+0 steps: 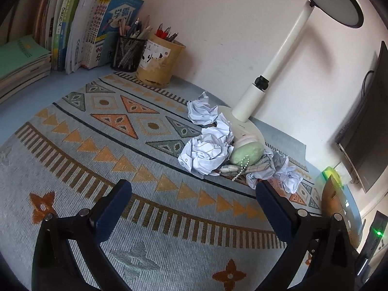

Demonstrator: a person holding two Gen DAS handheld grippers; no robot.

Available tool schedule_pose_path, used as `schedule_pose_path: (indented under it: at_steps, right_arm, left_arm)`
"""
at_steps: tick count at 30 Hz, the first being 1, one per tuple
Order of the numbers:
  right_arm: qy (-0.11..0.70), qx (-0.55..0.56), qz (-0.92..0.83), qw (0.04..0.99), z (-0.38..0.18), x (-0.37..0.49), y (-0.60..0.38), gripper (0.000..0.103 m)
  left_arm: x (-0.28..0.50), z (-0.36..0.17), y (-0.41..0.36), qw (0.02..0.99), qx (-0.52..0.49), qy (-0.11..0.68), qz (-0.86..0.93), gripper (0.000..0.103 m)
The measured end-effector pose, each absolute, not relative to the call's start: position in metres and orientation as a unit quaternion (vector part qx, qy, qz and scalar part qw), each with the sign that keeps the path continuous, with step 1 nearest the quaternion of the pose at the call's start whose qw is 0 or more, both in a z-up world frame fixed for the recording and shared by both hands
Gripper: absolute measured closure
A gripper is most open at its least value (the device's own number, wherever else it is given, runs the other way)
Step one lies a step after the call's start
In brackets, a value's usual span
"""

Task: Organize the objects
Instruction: 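Move both open tools back toward the paper pile by the lamp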

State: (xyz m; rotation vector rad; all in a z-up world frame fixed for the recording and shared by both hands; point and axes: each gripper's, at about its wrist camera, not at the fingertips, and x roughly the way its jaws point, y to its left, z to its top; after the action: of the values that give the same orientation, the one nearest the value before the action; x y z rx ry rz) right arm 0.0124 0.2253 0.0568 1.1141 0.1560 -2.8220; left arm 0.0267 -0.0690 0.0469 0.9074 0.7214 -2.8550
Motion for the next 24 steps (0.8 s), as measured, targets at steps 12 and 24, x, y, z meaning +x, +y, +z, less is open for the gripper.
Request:
schedule_pose_path:
  at_steps: [12,24]
  right_arm:
    - [0.047,0.375,-0.924,0.054,0.055,0.011,0.224,0.003]
    - [0.042,0.38,-0.922,0.056,0.053,0.01,0.223,0.003]
  left_arm:
    - [0.022,0.037,-0.086,0.02,0.309,0.284,-0.907,0.001]
    - [0.02,0.041,-0.078,0.02,0.309,0.265,-0.913,0.001]
